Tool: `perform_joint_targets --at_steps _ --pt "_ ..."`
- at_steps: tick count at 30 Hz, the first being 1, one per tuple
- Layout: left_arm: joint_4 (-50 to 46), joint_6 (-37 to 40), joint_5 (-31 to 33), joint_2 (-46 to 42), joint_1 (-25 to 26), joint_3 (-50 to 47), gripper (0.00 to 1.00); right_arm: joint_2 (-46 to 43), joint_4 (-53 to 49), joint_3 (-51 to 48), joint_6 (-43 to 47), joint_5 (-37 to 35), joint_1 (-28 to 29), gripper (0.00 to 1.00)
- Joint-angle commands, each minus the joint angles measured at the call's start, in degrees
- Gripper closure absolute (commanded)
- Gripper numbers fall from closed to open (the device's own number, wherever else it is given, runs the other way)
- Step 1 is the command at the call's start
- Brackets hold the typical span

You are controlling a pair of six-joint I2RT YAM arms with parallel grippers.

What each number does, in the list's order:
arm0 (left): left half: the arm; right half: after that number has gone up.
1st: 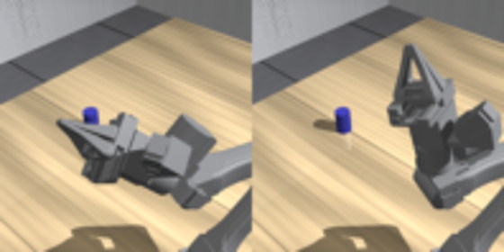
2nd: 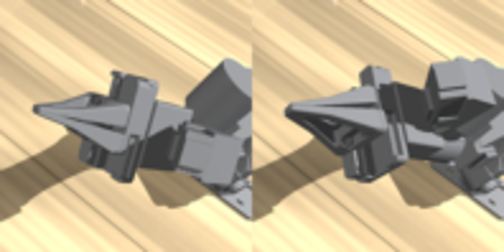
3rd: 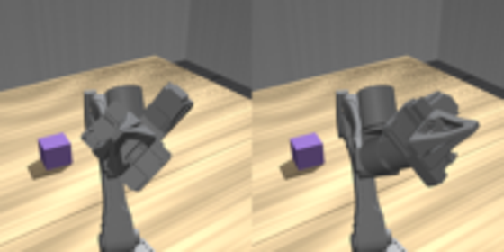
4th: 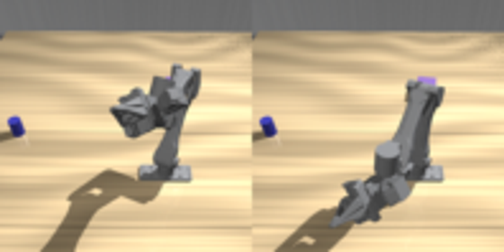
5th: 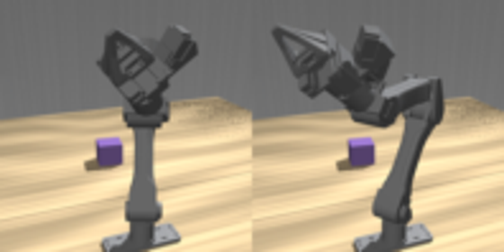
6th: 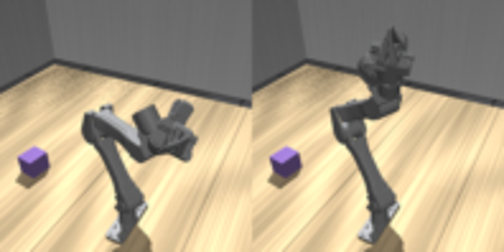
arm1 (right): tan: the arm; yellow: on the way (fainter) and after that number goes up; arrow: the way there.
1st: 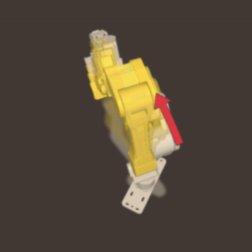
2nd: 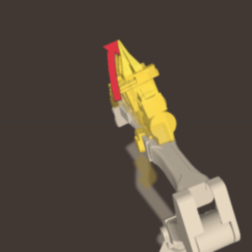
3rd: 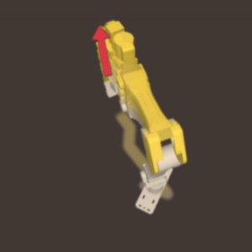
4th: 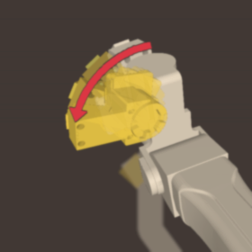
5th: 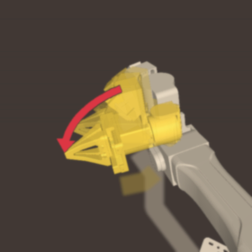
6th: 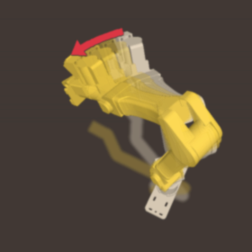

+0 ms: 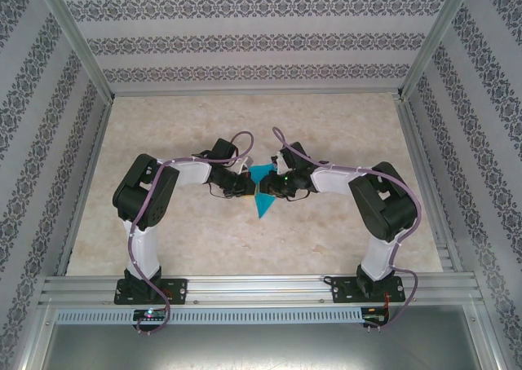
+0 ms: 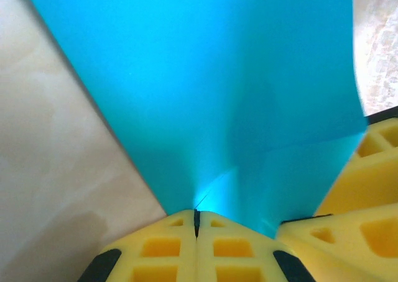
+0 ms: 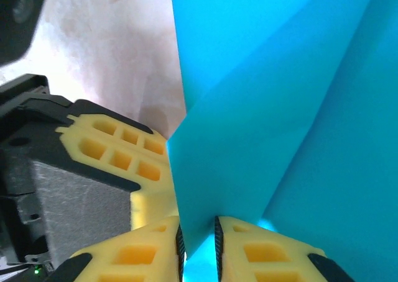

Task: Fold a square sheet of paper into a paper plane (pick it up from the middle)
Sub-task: Fourth fold the wing at the center of the table.

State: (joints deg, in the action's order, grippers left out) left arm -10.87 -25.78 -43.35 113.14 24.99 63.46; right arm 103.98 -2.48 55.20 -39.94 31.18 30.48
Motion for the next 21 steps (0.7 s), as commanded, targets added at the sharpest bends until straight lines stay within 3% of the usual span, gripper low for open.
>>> perform_joint_targets --at_steps 1,21 --pt "-1.78 1.26 1.46 2.15 -0.8 -0.35 1.0 -2.27 1.44 -0.64 -0.62 0.87 -0.76 0.77" --pt "-2.84 1.79 1.53 2.36 -0.78 0.42 1.0 -4.15 0.81 -1.14 -0.75 1.43 -2.1 0.8"
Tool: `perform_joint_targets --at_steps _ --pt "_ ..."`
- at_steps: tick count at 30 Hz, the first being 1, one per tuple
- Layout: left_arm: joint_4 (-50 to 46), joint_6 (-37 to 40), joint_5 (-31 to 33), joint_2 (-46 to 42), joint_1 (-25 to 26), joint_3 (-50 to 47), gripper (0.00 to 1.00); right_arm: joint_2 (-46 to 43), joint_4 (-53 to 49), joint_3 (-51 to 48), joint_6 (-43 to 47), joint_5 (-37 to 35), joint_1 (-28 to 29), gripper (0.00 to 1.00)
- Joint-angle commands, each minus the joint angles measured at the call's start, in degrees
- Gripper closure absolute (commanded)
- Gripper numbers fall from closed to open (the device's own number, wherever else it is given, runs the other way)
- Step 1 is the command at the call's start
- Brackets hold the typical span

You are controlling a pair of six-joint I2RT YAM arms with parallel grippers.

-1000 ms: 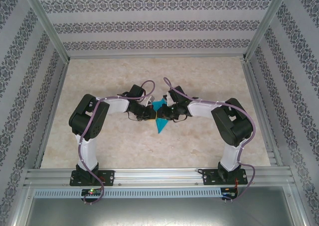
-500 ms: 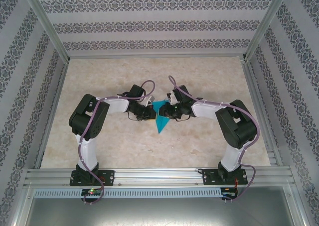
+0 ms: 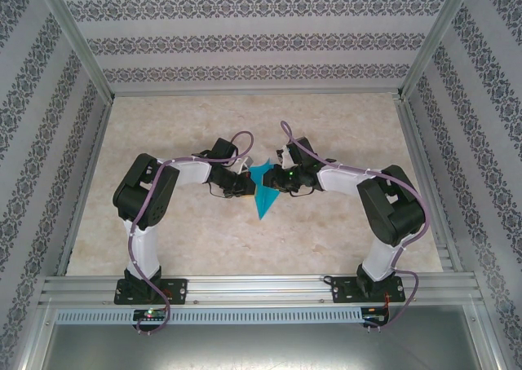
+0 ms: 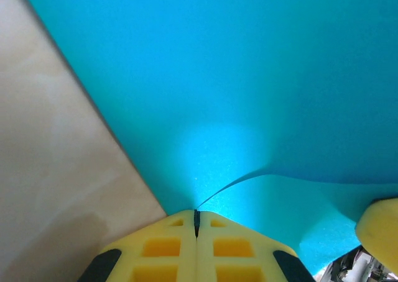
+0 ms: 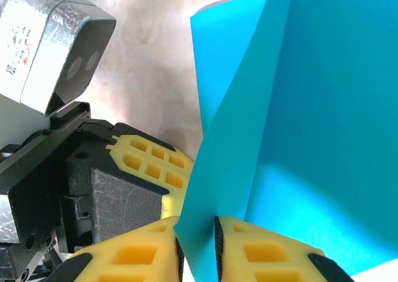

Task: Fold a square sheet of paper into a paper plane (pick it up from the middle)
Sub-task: Fourth fold the wing at the center of the table.

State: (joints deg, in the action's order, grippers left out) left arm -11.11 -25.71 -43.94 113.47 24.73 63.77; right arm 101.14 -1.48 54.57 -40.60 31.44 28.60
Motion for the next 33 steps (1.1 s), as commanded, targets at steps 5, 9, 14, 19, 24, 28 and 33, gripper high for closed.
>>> perform_joint_targets --at_steps 5,9,14,19,24,28,33 --pt "-2.77 1.89 2.11 1.94 -0.56 0.22 1.0 -0.77 -0.94 0.36 0.17 0.9 0.48 0.84" --pt "-2.77 1.83 2.15 1.89 -0.49 0.22 1.0 0.29 -1.3 1.47 0.13 1.05 1.32 0.85" --pt "-2.77 1.88 2.03 1.62 -0.54 0.13 1.0 2.4 -2.36 3.4 0.25 0.81 2.29 0.88" --pt "-2.89 1.98 2.02 1.52 -0.56 0.1 1.0 4.72 -2.52 4.72 -0.14 1.16 2.87 0.89" --pt "-3.28 2.25 2.03 1.33 -0.64 0.19 1.0 6.41 -2.76 4.99 -0.18 1.02 2.95 0.91" --pt "-3.55 2.33 2.1 1.19 -0.64 0.38 1.0 7.9 -3.3 5.83 -0.24 1.06 3.04 0.91" --pt "-3.92 2.25 2.02 0.8 -0.57 0.73 1.0 8.63 -4.58 6.62 0.41 0.46 3.04 0.92"
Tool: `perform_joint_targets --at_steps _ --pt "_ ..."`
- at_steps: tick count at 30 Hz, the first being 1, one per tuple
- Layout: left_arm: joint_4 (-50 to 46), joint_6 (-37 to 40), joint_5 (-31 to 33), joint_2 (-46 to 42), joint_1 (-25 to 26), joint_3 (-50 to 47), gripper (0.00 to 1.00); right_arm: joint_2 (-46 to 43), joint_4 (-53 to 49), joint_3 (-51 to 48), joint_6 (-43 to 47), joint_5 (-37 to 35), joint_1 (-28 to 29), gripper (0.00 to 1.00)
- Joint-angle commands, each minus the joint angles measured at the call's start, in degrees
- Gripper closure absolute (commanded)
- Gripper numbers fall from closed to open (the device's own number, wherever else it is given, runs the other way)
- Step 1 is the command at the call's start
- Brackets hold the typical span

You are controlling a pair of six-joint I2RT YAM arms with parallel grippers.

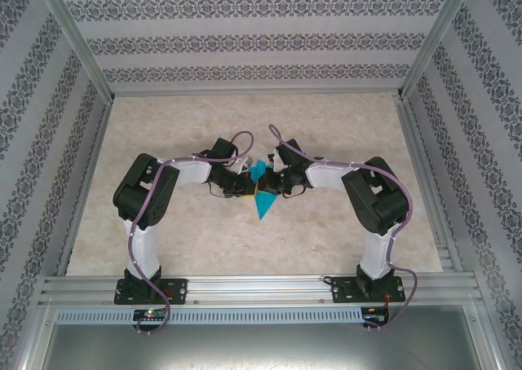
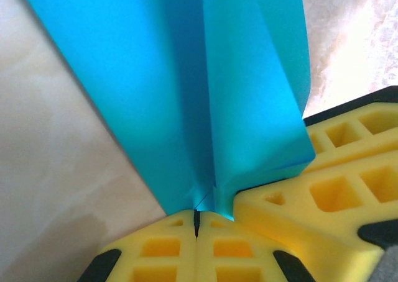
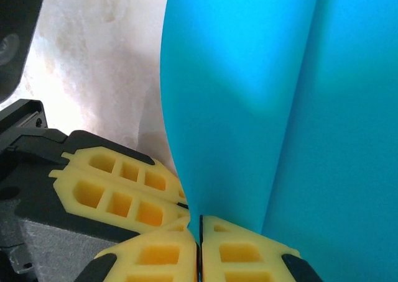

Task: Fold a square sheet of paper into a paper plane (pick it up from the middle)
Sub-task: Fourth fold the wing at the center of the table.

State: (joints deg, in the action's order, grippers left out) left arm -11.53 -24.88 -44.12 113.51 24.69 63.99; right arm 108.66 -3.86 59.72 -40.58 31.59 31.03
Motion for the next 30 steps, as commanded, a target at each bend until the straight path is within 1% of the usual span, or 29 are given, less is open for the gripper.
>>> perform_joint_targets --at_steps 1,5,12,26,30 --pt "-3.54 1.4 2.19 0.68 -0.6 0.61 1.0 1.22 -2.36 1.58 0.45 0.22 0.61 0.92" --pt "-3.34 1.05 1.87 0.09 -0.57 0.87 1.0 2.0 -2.51 1.72 0.42 0.31 0.61 0.92" --pt "-3.68 0.65 1.76 -1.14 -0.6 1.32 1.0 1.64 -3.99 1.31 0.68 -1.8 0.56 0.93" --pt "-0.96 -2.51 -1.03 -3.73 -0.56 2.27 1.0 2.87 -3.08 0.84 -0.33 -1.71 0.37 0.93" --pt "-2.63 -1.74 -0.11 -4.4 -0.6 2.85 0.99 2.78 -2.06 0.68 -1.04 -1.21 0.33 0.93"
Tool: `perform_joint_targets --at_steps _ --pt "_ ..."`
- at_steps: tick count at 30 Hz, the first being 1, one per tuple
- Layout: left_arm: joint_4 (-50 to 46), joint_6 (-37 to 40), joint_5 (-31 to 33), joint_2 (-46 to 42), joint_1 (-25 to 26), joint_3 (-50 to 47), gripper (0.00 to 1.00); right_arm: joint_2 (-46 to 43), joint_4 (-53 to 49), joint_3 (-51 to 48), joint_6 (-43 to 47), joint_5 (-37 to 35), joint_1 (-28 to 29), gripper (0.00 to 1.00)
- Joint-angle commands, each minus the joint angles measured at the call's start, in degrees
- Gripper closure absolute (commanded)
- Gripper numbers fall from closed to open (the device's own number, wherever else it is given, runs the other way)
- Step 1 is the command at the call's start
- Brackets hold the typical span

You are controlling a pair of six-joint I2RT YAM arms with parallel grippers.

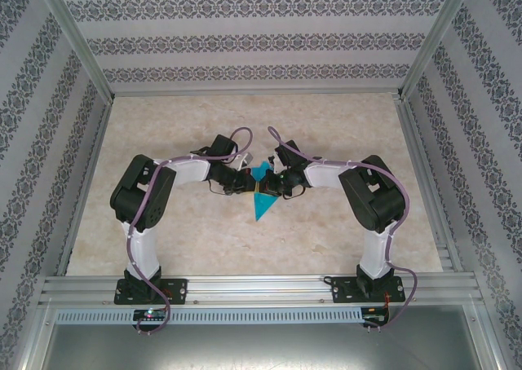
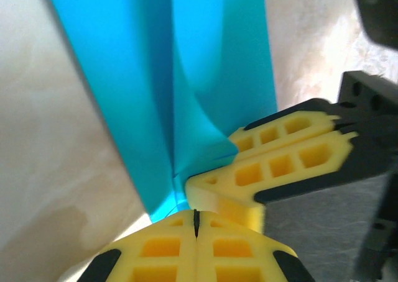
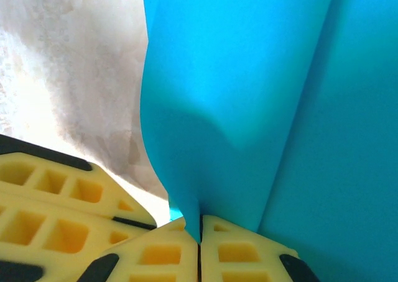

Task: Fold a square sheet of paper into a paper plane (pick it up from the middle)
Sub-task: Fourth fold the wing at the center of the table.

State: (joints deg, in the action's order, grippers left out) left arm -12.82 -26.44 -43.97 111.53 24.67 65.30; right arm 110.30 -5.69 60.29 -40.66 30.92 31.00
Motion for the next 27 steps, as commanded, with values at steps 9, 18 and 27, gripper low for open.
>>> perform_joint_targets --at_steps 9,18,27 --pt "-5.04 1.67 5.89 -0.98 -0.56 2.64 1.0 0.88 1.55 -0.51 -1.96 0.72 0.2 0.94" --pt "-2.09 0.34 2.99 1.32 -0.3 2.38 1.0 0.46 2.32 -1.0 -2.4 1.08 -0.01 0.94" --pt "-3.63 1.47 4.0 3.42 0.01 2.16 1.0 0.45 2.19 -0.79 -2.4 1.21 -0.23 0.94"
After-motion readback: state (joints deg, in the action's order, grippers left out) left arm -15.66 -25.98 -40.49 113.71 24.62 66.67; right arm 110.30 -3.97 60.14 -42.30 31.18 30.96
